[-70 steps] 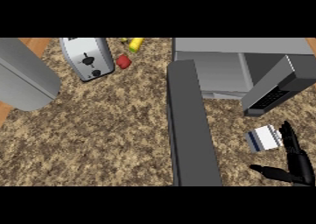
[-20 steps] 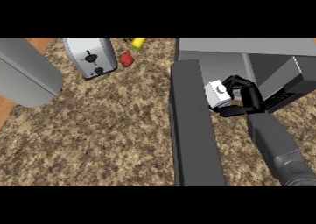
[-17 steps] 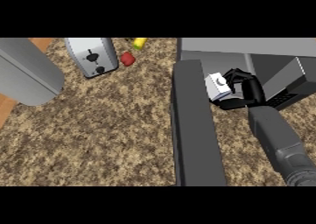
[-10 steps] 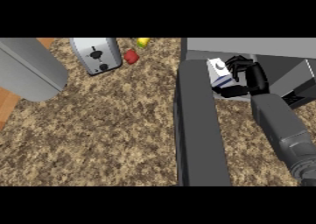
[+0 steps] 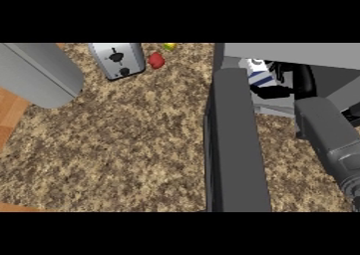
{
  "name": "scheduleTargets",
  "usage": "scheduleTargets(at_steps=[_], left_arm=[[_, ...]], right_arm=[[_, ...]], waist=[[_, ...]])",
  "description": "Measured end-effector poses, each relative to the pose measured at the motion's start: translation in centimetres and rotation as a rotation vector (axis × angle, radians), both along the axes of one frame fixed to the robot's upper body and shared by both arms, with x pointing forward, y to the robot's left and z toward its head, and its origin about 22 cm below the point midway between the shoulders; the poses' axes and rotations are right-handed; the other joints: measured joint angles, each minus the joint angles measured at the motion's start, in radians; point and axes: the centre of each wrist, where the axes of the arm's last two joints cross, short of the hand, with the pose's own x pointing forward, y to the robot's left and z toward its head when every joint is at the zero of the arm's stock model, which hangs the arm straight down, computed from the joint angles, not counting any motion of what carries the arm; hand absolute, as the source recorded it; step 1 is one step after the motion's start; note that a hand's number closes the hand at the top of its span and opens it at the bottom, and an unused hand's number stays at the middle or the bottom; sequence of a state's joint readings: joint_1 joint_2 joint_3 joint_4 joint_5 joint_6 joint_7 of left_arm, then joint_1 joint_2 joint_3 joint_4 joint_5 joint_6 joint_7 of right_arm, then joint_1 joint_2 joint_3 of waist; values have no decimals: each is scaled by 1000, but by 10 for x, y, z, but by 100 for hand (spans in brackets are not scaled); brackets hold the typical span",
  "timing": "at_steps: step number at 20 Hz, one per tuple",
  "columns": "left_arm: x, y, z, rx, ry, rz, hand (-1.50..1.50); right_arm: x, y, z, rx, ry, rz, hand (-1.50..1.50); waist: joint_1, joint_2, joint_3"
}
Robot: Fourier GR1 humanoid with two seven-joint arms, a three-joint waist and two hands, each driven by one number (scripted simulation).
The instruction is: Pick up the milk, place it into the microwave and close the microwave
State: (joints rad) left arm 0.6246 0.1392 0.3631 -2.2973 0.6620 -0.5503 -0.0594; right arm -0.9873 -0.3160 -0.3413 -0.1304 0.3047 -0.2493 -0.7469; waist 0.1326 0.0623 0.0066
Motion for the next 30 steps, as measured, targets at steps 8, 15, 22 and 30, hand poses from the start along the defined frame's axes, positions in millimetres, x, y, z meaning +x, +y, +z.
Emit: scheduleTargets(at_steps=[8, 15, 22, 30], left_arm=[[8, 2, 6, 13, -17, -21, -150], [13, 3, 8, 15, -30, -43, -150], [17, 5, 9, 25, -27, -39, -150], [22, 8, 13, 67, -25, -34, -150]], right_arm=[[7, -16, 21, -33, -24, -85, 150], [9, -27, 32, -42, -42, -138, 150], [10, -36, 40, -42, -47, -163, 150], [11, -44, 48, -46, -55, -180, 150]], waist=[[27, 19, 3], [51, 34, 4], [65, 42, 5], [77, 51, 6]])
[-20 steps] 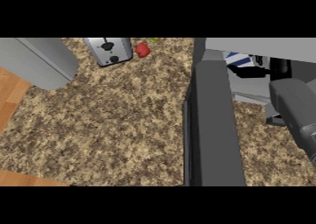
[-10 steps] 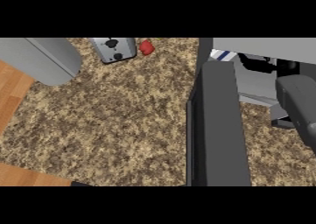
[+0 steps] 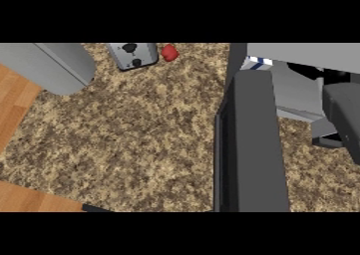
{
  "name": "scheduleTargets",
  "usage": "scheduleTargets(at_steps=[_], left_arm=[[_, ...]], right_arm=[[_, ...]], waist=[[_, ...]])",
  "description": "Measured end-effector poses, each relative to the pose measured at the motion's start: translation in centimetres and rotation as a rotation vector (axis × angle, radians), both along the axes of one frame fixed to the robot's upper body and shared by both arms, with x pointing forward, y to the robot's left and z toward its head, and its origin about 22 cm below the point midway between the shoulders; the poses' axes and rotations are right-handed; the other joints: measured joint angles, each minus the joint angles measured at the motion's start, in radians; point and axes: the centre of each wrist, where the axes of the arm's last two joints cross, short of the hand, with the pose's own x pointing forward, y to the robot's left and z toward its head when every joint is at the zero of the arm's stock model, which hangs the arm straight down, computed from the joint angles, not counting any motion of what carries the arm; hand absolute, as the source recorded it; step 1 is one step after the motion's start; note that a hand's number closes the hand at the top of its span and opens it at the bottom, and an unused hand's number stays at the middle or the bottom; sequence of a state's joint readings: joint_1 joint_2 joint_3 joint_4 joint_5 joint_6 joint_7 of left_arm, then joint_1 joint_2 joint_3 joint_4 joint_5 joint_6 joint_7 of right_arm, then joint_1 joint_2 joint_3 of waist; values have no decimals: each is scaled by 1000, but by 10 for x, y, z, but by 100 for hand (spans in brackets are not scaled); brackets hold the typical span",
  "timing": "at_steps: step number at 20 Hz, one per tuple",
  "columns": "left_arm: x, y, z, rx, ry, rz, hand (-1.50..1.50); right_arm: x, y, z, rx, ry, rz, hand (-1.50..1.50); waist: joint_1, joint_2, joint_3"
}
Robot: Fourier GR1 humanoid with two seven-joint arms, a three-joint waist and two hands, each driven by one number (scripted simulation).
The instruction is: Pick up the milk, place it into the microwave and close the microwave
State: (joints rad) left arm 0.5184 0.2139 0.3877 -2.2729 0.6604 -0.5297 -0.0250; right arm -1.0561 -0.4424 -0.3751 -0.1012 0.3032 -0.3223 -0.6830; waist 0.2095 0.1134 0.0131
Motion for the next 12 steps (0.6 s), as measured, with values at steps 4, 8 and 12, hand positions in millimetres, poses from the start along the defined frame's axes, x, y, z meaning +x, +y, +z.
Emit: scheduleTargets(at_steps=[4, 8, 12], left_arm=[[2, 2, 1, 16, 6, -1, -150], [5, 3, 1, 22, 11, 3, -150], [8, 3, 0, 29, 15, -6, -150]], right_arm=[[-2, -6, 0, -44, 7, -38, -150], [6, 17, 3, 45, -26, 29, -150], [12, 40, 3, 57, 19, 130, -150]], waist=[[5, 3, -2], [8, -4, 0], [16, -10, -3]])
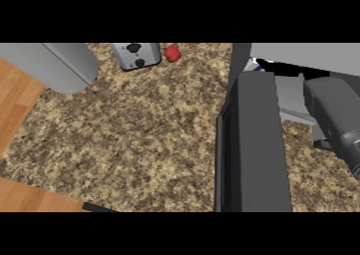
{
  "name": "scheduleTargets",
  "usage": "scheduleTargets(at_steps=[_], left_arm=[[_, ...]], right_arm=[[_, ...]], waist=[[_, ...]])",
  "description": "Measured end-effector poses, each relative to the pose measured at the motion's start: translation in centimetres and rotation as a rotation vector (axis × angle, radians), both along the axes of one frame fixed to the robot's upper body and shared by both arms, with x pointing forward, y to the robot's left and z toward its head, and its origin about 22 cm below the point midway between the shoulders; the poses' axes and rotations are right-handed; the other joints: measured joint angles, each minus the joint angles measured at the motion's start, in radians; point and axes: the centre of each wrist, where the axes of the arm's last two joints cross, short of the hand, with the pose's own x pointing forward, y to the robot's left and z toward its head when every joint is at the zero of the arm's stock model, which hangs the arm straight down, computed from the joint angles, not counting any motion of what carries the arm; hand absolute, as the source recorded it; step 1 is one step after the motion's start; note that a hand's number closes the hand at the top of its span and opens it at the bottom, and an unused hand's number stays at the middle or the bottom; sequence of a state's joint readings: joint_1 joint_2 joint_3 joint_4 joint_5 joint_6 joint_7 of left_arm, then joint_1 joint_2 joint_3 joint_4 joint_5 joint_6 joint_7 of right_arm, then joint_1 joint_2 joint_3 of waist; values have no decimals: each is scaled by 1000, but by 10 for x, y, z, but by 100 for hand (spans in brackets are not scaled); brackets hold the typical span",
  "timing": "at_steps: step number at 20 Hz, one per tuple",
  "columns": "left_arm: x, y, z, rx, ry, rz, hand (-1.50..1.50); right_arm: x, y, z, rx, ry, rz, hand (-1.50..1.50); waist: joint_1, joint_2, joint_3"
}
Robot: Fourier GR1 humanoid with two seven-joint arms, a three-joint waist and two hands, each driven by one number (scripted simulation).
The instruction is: Pick up the milk, place it into the microwave and close the microwave
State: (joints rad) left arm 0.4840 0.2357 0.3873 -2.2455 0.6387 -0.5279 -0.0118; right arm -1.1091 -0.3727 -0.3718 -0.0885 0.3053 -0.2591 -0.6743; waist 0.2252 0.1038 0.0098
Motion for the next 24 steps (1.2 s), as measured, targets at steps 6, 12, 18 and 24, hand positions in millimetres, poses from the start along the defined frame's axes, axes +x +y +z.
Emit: scheduleTargets(at_steps=[6, 12, 18, 24], left_arm=[[6, 0, -3, 6, 10, -4, -150], [12, 1, -6, 12, 27, -14, -150], [14, -1, -11, 13, 50, -26, -150], [15, -4, -17, 2, 78, -40, -150]], right_arm=[[8, 36, 5, -46, 51, 36, -150], [15, 60, 15, -92, 45, 21, -150], [16, 74, 15, -111, 7, 26, -150], [14, 81, 11, -62, -21, -22, -150]], waist=[[2, -6, -4], [-19, -13, -5], [-41, -16, -4], [-65, -20, -3]])
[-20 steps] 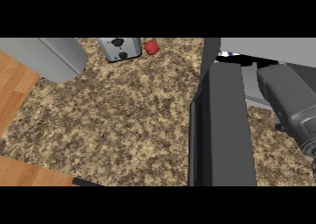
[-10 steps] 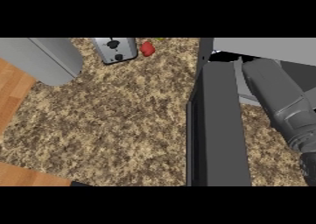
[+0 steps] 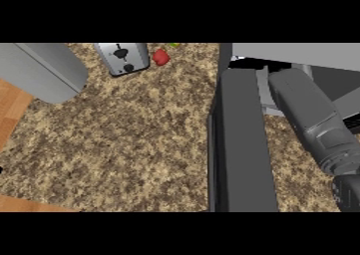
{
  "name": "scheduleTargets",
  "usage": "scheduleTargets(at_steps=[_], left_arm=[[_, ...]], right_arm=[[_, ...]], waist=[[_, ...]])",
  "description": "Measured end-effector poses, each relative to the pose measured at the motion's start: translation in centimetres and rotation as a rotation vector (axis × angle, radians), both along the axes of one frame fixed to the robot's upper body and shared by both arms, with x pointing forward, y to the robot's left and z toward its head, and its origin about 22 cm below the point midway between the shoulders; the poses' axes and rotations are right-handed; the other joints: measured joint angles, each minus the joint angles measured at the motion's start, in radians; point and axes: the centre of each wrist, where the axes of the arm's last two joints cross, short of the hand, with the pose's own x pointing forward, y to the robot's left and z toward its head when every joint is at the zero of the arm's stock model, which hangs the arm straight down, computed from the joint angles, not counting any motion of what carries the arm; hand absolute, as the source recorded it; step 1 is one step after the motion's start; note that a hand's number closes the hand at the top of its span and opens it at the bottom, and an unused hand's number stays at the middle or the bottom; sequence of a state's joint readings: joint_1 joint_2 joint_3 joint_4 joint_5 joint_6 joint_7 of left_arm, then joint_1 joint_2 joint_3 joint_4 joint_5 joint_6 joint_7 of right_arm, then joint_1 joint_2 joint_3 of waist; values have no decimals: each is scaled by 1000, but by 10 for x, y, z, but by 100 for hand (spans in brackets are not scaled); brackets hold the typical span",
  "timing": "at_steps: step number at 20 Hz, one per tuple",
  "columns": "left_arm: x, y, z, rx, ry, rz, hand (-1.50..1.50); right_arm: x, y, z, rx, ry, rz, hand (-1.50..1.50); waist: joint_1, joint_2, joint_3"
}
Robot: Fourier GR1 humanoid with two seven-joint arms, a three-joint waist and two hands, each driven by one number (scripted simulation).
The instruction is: Pick up the milk, place it into the microwave and close the microwave
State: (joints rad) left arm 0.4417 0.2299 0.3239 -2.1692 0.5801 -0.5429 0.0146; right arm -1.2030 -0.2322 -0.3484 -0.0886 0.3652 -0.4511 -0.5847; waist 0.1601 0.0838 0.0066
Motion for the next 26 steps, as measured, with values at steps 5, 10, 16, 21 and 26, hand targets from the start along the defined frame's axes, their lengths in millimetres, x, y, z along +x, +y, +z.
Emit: scheduleTargets(at_steps=[5, 10, 16, 21, 26], left_arm=[[0, -6, -9, -11, 22, -7, -150], [1, -18, -18, -14, 29, -38, -150], [6, -35, -33, -29, 48, -142, -150], [14, -44, -48, -8, 97, -254, -150], [24, -60, -60, 32, 118, -319, -150]], right_arm=[[-3, -5, -7, 29, 14, 18, -150], [-8, -25, -17, 74, 27, 51, -150], [-19, -42, -37, 198, 67, 170, -150], [-30, -42, -60, 345, 95, 297, -150], [-48, -40, -94, 488, 128, 385, -150]], waist=[[-19, -13, -1], [-44, -28, -2], [-75, -44, -3], [-101, -55, -4], [-125, -68, -5]])
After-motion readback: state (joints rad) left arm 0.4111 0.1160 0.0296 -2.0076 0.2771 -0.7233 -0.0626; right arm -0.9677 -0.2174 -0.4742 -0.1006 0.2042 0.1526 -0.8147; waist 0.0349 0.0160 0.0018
